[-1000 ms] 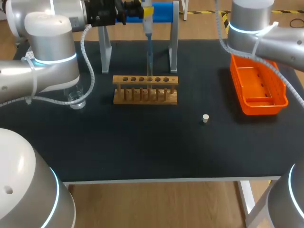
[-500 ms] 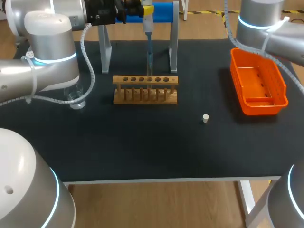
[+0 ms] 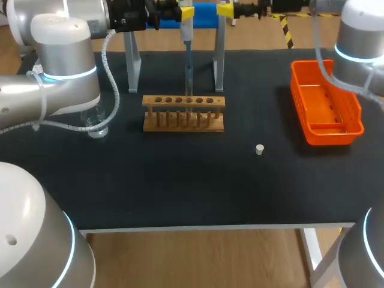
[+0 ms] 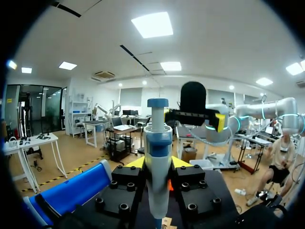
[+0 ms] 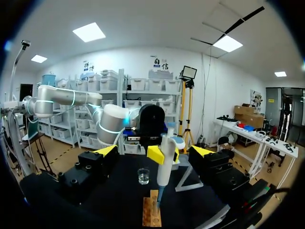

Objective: Invert the test tube, pick up the pipette, mount the tip to pipette, aspirate from beaker and dispense into the tube, eject the tip, return the pipette, and cap with the stopper.

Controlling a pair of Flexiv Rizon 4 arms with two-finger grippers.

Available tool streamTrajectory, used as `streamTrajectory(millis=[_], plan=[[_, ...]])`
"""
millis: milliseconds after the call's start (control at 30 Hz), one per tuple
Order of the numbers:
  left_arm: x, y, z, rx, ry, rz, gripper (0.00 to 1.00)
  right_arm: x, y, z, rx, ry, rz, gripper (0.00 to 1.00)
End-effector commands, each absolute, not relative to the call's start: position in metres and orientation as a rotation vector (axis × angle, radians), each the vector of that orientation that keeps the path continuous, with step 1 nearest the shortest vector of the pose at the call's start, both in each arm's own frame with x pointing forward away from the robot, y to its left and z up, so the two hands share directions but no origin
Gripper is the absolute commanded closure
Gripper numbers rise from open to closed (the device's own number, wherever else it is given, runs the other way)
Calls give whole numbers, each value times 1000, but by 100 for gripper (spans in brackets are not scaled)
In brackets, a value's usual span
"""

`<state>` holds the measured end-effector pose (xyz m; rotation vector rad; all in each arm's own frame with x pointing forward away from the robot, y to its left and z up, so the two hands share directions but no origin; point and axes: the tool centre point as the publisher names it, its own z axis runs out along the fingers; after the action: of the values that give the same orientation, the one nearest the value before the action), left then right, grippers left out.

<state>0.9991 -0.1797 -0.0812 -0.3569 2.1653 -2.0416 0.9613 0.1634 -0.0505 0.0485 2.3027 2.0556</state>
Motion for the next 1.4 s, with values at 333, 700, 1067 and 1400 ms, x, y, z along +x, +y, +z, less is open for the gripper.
streamTrajectory(millis=[333,700,1067,1400], plan=[[999,-180,-81,-358,2166,-2042,100,953,141,-159,-51,2331,2018,0],[999,-180,-81,-358,2166,-2042,100,966,159,-213,-114,2421,1952,0],[999,-180,-81,-358,2166,-2042,100,982,181,-248,-82,2503,1910,0],[999,-180,-81,-358,2166,-2042,100,986,207,-269,-103,2564,1855,0]])
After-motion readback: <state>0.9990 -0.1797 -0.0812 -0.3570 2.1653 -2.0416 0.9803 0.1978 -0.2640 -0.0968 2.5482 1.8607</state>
